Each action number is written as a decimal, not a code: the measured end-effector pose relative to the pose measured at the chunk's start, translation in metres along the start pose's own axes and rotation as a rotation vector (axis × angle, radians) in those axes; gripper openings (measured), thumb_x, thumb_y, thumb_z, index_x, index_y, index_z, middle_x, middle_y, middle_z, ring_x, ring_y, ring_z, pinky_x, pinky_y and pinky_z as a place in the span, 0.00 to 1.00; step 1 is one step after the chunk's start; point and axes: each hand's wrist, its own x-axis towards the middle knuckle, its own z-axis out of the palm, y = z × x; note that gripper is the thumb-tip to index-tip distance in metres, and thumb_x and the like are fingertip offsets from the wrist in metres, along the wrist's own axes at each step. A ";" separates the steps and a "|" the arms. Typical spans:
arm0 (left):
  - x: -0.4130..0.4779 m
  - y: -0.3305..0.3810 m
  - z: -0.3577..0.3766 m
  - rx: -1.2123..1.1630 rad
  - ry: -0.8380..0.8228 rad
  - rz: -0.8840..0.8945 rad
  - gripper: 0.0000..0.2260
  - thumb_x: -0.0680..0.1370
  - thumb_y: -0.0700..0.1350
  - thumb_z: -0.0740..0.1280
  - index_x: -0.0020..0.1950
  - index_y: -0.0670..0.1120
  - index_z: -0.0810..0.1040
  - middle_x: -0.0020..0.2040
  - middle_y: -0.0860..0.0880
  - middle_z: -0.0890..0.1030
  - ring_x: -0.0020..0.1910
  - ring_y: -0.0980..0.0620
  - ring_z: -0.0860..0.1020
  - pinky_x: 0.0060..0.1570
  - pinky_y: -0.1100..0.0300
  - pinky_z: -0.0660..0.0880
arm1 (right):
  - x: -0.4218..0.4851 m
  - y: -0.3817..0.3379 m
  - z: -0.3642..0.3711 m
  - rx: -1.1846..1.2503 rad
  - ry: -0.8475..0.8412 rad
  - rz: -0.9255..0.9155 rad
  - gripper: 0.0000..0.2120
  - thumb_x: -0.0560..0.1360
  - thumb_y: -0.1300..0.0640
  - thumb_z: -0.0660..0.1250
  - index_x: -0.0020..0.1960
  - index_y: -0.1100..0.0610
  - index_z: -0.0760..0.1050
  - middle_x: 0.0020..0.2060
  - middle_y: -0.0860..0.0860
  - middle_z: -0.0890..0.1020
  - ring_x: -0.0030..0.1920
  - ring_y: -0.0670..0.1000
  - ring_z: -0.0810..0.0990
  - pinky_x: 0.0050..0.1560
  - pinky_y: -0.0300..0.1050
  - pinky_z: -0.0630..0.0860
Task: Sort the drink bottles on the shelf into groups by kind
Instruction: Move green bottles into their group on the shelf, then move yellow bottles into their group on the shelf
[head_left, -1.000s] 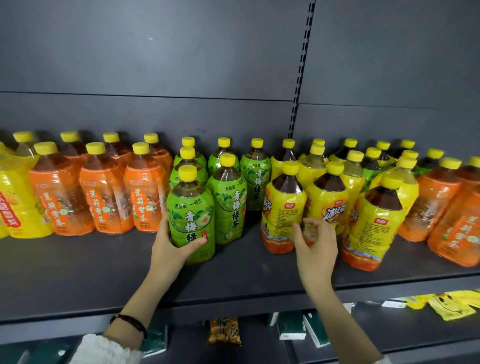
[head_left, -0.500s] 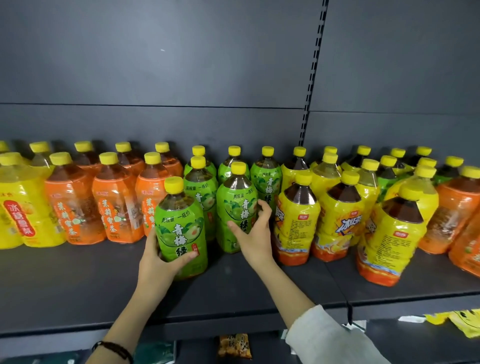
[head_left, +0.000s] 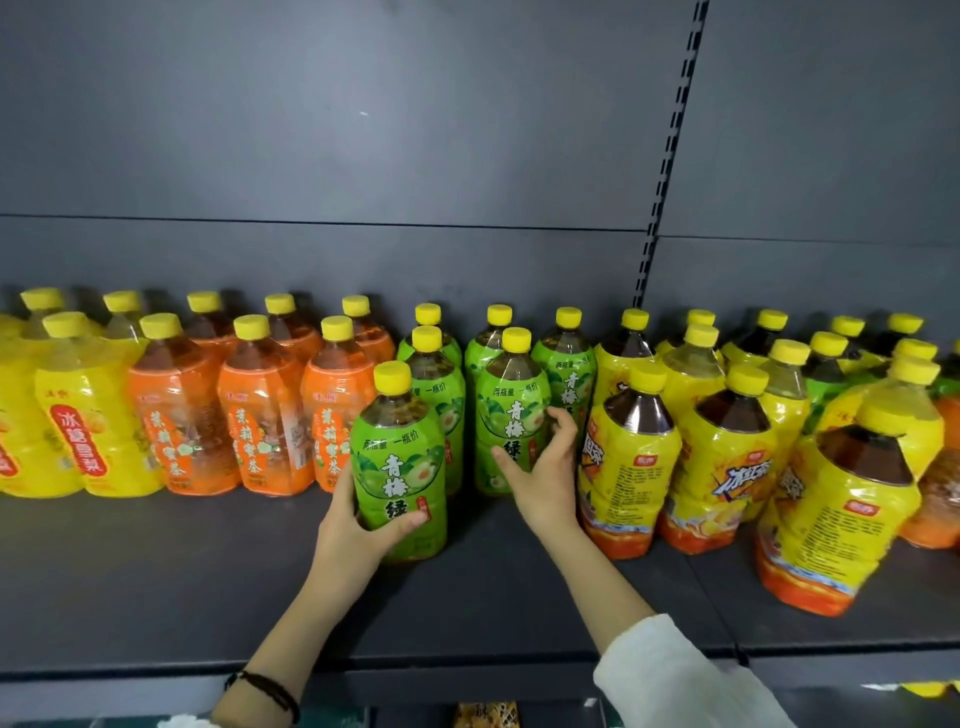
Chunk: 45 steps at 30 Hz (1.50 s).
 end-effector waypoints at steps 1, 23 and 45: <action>0.002 0.001 0.004 0.004 -0.014 0.005 0.44 0.58 0.58 0.80 0.69 0.62 0.63 0.59 0.61 0.77 0.57 0.63 0.75 0.57 0.57 0.74 | -0.003 0.002 -0.004 0.055 -0.038 0.004 0.35 0.70 0.57 0.75 0.69 0.52 0.57 0.63 0.48 0.68 0.64 0.47 0.67 0.64 0.40 0.66; 0.005 0.001 0.024 -0.038 -0.197 0.025 0.44 0.69 0.50 0.72 0.77 0.55 0.49 0.71 0.53 0.68 0.68 0.56 0.68 0.68 0.53 0.67 | -0.045 0.001 -0.070 -0.190 0.543 0.114 0.47 0.60 0.48 0.81 0.70 0.61 0.62 0.64 0.58 0.70 0.65 0.57 0.68 0.63 0.61 0.69; -0.052 0.019 0.090 0.236 -0.010 0.416 0.32 0.71 0.55 0.73 0.70 0.53 0.62 0.66 0.53 0.63 0.68 0.55 0.61 0.65 0.57 0.61 | -0.075 0.003 -0.125 0.210 -0.067 0.102 0.23 0.68 0.49 0.73 0.58 0.44 0.67 0.58 0.45 0.77 0.60 0.42 0.77 0.59 0.39 0.74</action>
